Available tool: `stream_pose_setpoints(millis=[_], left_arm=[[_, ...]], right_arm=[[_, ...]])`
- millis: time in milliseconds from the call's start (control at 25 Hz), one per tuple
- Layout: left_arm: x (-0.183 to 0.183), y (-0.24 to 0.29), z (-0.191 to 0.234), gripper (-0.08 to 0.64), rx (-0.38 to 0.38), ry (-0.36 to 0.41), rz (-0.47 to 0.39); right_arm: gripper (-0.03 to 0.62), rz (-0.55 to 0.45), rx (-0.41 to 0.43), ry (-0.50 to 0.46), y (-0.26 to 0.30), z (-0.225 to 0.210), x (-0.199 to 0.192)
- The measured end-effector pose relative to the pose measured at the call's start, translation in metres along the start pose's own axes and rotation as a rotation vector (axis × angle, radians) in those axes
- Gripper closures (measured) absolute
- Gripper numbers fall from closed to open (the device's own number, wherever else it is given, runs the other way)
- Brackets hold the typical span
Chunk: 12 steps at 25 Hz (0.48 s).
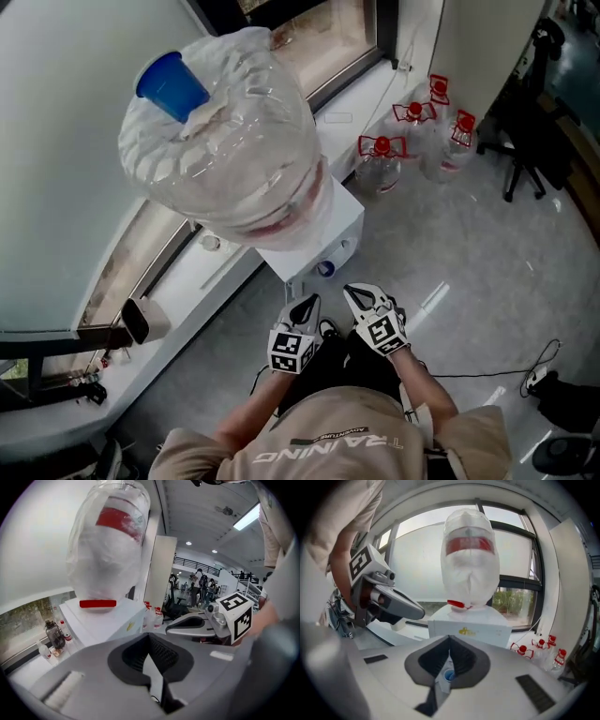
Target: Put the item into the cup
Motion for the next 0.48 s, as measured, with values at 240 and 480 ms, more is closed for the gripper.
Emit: stream_pose_setpoints(millis=[240, 480], left_arm=[[0.051, -0.027, -0.003, 0.552, 0.034, 0.050, -0.113], [0.082, -0.056, 0.006, 0.552, 0.077, -0.021, -0.195]], right_arm=[[0.580, -0.073, 0.010, 0.005, -0.019, 0.007, 0.050], [0.580, -0.135, -0.014, -0.014, -0.037, 0.005, 0.104]])
Point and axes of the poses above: the fingertips, and each gripper's own axes: y forward along the fingers, z to its left, x out of its top, the point moved 6 cm from there along -y, backward along the fingers, and after that the axes turned 9 degrees about x, right-handed, at the moved point
